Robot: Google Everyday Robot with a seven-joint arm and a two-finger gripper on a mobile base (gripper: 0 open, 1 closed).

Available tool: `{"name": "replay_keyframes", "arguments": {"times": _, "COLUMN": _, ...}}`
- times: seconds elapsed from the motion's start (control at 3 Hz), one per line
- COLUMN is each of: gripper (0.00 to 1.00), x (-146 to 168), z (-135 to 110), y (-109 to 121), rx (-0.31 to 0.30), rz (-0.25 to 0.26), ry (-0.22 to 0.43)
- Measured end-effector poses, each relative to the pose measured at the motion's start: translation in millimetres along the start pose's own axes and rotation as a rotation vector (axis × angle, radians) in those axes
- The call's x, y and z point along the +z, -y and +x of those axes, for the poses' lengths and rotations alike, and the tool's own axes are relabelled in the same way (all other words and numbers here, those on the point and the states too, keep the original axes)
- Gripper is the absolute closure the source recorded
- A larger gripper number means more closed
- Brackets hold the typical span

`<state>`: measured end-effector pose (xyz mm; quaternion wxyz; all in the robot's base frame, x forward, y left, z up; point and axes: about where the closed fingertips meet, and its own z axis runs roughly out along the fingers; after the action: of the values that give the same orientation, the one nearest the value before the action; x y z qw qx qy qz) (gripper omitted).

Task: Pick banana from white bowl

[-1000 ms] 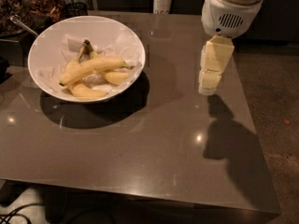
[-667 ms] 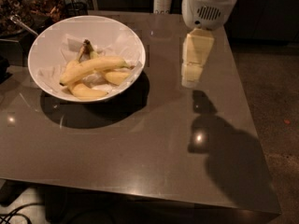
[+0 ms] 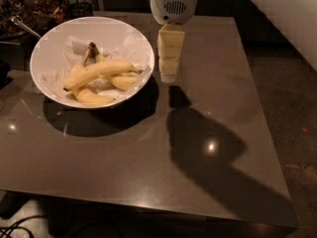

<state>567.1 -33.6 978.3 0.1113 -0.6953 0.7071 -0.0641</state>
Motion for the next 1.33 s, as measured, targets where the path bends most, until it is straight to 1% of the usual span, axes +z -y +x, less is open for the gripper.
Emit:
{"name": "replay_keyframes", "arguments": {"times": 0.33, "gripper": 0.00, "x": -1, "z": -4, "y": 5, "rx": 0.003, "rz": 0.031, "ry": 0.018}}
{"name": "replay_keyframes", "arguments": {"times": 0.67, "gripper": 0.00, "x": 1, "z": -26, "y": 14, "rx": -0.017, "rz": 0.035, "ry": 0.043}}
{"name": "replay_keyframes", "arguments": {"times": 1.33, "gripper": 0.26, "x": 13, "z": -70, "y": 28, "rx": -0.055, "rz": -0.011, "ry": 0.101}}
